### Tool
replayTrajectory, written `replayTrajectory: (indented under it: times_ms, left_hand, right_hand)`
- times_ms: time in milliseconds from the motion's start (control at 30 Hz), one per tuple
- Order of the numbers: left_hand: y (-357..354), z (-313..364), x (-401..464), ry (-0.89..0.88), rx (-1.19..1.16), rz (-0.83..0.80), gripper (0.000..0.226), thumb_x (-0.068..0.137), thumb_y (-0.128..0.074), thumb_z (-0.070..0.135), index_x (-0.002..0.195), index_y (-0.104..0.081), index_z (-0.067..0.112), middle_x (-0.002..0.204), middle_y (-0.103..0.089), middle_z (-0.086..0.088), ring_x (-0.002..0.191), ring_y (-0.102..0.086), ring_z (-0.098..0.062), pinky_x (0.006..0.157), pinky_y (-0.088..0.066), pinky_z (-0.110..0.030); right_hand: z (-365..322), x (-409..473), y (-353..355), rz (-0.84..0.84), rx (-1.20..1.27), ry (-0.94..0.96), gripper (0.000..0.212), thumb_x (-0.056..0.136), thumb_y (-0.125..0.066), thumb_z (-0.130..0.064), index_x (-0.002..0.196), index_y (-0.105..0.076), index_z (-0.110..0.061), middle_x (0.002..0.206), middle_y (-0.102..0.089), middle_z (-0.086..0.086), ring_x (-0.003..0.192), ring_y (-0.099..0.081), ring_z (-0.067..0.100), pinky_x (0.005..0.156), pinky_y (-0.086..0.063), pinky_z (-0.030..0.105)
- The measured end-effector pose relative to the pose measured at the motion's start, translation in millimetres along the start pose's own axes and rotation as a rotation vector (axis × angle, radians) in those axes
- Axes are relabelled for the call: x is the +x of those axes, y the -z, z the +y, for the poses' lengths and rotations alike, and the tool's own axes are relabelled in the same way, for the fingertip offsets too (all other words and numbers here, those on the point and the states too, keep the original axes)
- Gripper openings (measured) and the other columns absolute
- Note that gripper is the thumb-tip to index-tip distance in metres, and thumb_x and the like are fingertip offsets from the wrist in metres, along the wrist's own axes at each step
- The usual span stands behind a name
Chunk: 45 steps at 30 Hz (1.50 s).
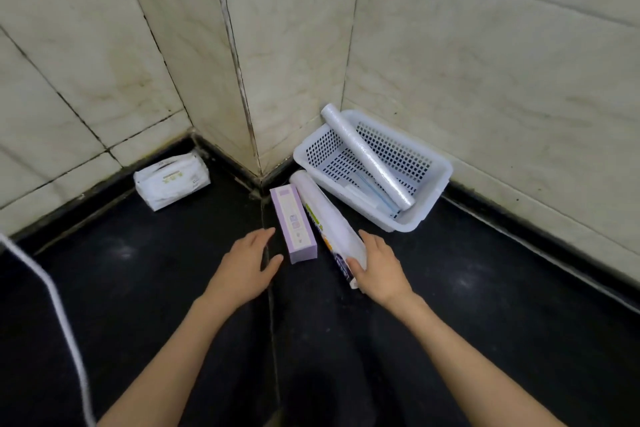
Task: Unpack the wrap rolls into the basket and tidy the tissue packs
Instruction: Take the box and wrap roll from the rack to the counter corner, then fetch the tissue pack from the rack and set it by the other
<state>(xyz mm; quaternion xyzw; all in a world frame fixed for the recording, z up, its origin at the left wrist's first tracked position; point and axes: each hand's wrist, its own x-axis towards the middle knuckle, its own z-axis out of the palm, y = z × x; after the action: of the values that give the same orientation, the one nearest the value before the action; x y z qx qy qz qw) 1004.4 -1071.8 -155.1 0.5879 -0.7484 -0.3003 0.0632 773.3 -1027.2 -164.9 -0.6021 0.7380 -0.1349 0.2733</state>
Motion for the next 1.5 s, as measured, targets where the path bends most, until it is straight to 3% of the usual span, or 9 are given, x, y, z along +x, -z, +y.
replayTrajectory:
  times_ms: [133,267,400,600,1033,1233,1500]
  left_hand:
    - [14.3,33.6,-34.9,-0.216,0.155,0.172,0.059,0.091,-0.049,0.037,0.143,-0.029,0.018,0.15,-0.032,-0.008,0.137,-0.029,-0.025,0.112,-0.028,-0.04]
    - [12.4,67.7,-61.2,-0.386,0.207,0.188,0.059,0.09,-0.049,0.039,0.142,-0.032,0.016,0.148,-0.036,-0.007,0.136,-0.031,-0.023,0.112,-0.028,-0.041]
    - [-13.5,99.6,-87.8,-0.548,0.209,0.092,0.058,0.091,-0.047,0.04,0.142,-0.029,0.019,0.149,-0.033,-0.003,0.138,-0.027,-0.019,0.113,-0.025,-0.042]
    - [-61.5,153.6,-140.1,-0.743,0.213,-0.157,0.059,0.094,-0.038,0.044,0.146,-0.018,0.026,0.156,-0.018,0.001,0.144,-0.012,-0.019,0.118,-0.016,-0.044]
    - [-216.8,374.0,-338.5,-1.369,0.245,-0.384,0.058,0.093,-0.037,0.047,0.145,-0.021,0.027,0.155,-0.02,0.004,0.144,-0.012,-0.017,0.118,-0.016,-0.04]
    - [-312.5,469.3,-464.7,-1.542,0.257,-0.409,0.058,0.094,-0.037,0.045,0.145,-0.021,0.024,0.155,-0.022,0.002,0.144,-0.014,-0.018,0.117,-0.018,-0.042]
    - [-407.8,569.5,-560.1,-1.595,0.247,-0.448,0.058,0.094,-0.038,0.045,0.145,-0.021,0.024,0.155,-0.023,0.001,0.144,-0.015,-0.018,0.118,-0.018,-0.042]
  right_hand:
    - [-8.7,-41.0,33.6,0.154,-0.051,0.092,0.059,0.092,-0.048,-0.035,0.143,-0.027,-0.011,0.147,-0.035,0.008,0.133,-0.035,0.025,0.11,-0.028,0.036]
    - [-4.9,-100.2,55.8,0.27,-0.094,0.082,0.061,0.091,-0.048,-0.041,0.143,-0.026,-0.017,0.15,-0.032,0.006,0.137,-0.029,0.022,0.114,-0.024,0.044]
    - [17.0,-172.1,61.1,0.361,-0.112,-0.076,0.063,0.091,-0.044,-0.047,0.145,-0.022,-0.023,0.154,-0.025,0.003,0.141,-0.022,0.019,0.117,-0.015,0.045]
    - [50.6,-305.4,54.6,0.498,-0.04,-0.368,0.063,0.091,-0.045,-0.047,0.145,-0.024,-0.022,0.153,-0.026,0.002,0.141,-0.024,0.019,0.116,-0.02,0.045]
    - [159.8,-615.3,89.7,0.942,-0.061,-0.878,0.064,0.09,-0.047,-0.046,0.145,-0.025,-0.021,0.152,-0.029,0.004,0.14,-0.025,0.019,0.114,-0.024,0.046]
    - [237.2,-766.7,104.8,0.953,-0.151,-1.022,0.066,0.089,-0.047,-0.049,0.145,-0.023,-0.024,0.153,-0.027,0.002,0.141,-0.023,0.019,0.114,-0.023,0.047]
    - [336.5,-899.6,144.5,0.96,-0.189,-1.112,0.065,0.089,-0.047,-0.049,0.144,-0.026,-0.023,0.152,-0.029,0.003,0.14,-0.025,0.02,0.114,-0.023,0.047]
